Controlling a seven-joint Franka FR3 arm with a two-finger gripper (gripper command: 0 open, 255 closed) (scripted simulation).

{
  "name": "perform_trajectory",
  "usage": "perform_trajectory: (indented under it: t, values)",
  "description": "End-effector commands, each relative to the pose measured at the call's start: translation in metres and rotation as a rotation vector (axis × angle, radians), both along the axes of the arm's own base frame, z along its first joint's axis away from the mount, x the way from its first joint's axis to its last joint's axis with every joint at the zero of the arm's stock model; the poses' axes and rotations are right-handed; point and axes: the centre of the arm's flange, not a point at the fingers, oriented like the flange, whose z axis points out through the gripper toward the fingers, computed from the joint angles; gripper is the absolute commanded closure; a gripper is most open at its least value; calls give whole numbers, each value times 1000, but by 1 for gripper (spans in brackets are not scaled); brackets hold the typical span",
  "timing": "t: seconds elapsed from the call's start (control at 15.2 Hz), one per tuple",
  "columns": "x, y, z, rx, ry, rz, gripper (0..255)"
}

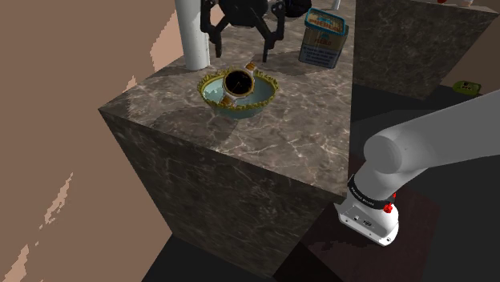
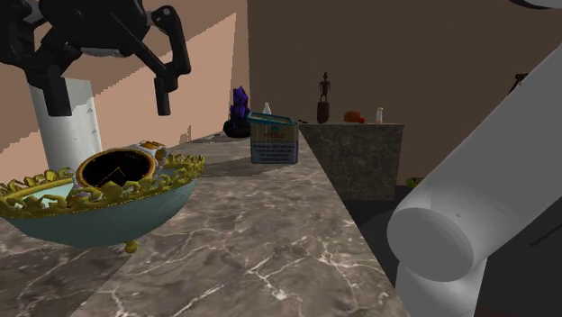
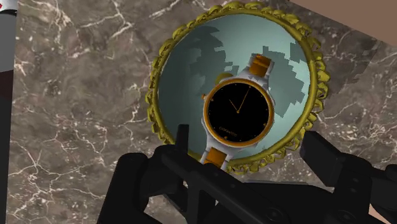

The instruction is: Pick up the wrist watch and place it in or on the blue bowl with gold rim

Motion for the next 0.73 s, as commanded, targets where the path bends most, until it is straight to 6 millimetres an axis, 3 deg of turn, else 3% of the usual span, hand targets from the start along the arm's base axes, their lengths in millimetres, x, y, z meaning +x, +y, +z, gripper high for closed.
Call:
perform_trajectory:
  t: [0.0, 0.13, 0.66]
  values:
    - [-1, 0, 21, 0, 0, 0, 0]
    - [-1, 0, 45, 0, 0, 0, 0]
    - [-1, 0, 45, 0, 0, 0, 0]
